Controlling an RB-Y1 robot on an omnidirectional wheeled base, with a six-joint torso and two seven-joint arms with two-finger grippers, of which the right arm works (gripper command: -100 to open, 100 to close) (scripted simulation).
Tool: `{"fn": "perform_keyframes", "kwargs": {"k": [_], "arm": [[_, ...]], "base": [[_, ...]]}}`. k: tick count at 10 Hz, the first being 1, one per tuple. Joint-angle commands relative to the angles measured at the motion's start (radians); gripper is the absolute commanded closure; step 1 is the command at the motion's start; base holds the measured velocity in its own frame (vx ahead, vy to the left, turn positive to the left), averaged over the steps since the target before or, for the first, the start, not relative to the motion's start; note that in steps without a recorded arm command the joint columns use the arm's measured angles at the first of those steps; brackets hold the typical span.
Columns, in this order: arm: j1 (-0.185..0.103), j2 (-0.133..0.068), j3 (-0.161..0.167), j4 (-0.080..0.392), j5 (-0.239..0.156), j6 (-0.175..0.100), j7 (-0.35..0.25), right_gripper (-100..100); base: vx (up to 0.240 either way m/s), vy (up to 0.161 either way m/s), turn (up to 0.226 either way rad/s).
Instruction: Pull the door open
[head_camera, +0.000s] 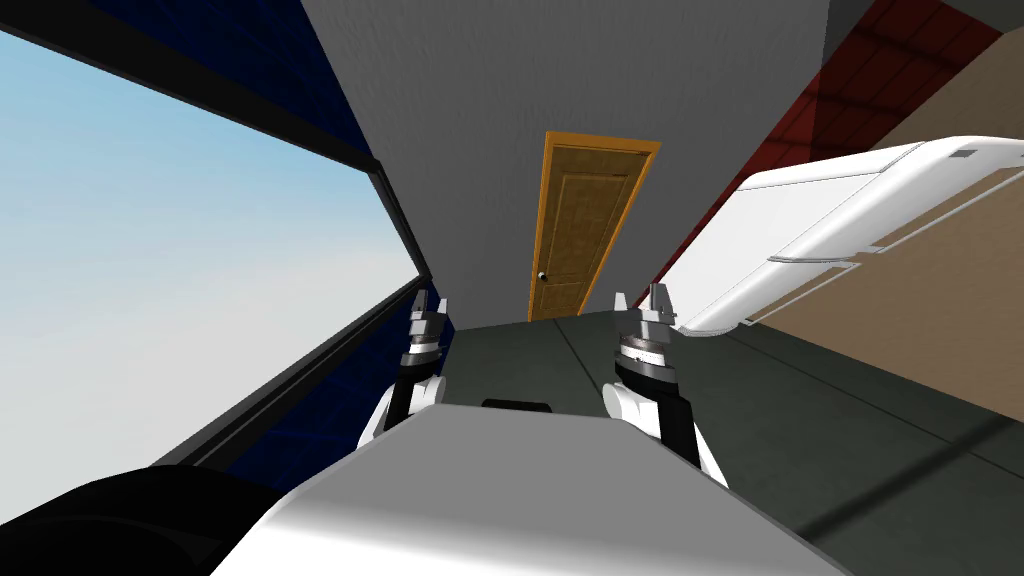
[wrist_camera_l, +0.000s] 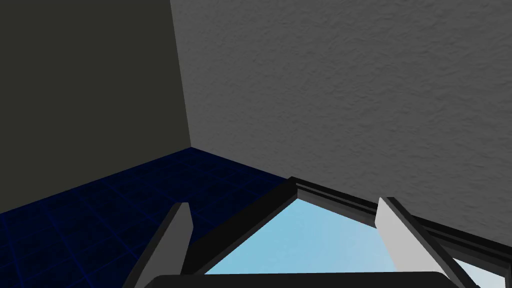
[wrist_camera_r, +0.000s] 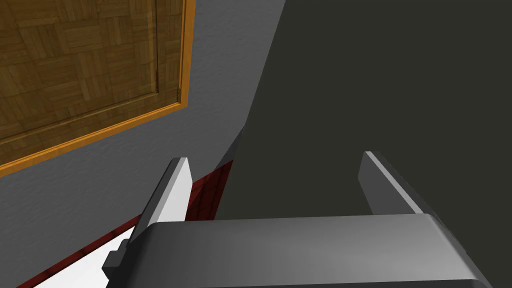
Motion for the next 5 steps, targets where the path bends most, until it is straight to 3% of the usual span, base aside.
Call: {"fn": "perform_keyframes", "kwargs": {"k": [1,5], "arm": [[-0.011,-0.007,-0.002,0.031,0.008,-0.008,0.022,-100],[-0.037,-0.022,-0.009,0.11,0.027,-0.027,0.078,-100]], "base": [[-0.006,-0.062,-0.004],[0.152,0.003,0.019]]}}
